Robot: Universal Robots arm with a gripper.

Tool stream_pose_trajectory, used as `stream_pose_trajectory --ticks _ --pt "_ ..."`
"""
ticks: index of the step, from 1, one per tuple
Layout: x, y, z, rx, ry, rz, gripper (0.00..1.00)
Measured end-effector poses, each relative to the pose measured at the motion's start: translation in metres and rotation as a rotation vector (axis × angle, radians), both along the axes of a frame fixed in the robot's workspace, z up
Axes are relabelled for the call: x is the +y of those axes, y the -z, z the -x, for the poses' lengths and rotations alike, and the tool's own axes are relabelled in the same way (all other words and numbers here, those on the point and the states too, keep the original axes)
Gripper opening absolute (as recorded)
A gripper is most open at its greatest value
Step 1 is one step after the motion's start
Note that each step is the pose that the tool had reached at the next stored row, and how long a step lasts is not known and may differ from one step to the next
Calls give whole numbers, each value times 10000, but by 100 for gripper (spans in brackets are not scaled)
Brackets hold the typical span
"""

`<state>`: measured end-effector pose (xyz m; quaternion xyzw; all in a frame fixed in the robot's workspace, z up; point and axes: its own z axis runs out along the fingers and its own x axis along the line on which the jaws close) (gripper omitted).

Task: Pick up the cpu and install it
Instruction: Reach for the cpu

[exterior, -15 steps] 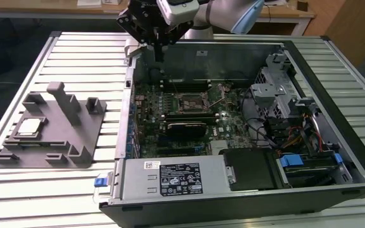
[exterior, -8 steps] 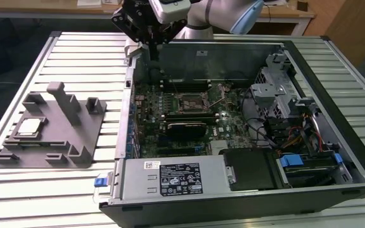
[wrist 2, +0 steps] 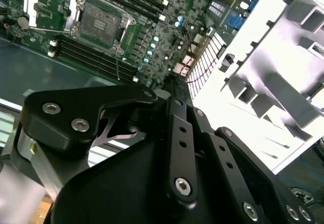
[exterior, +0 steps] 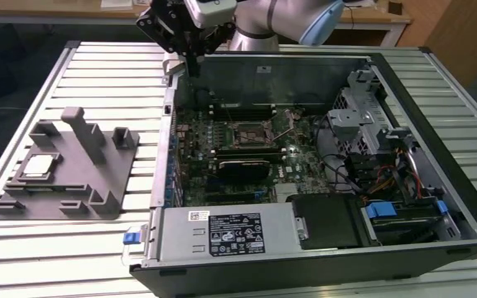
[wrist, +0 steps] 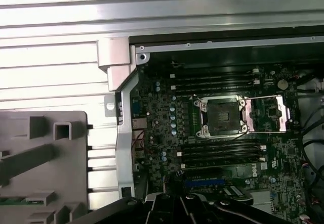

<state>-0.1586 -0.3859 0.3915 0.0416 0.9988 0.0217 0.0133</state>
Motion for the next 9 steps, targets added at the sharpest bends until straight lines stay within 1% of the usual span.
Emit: stream_pose_trajectory --ticks 4,9 --pt "17 1 81 0 3 1 11" --pt "18 4 238 -14 4 1 11"
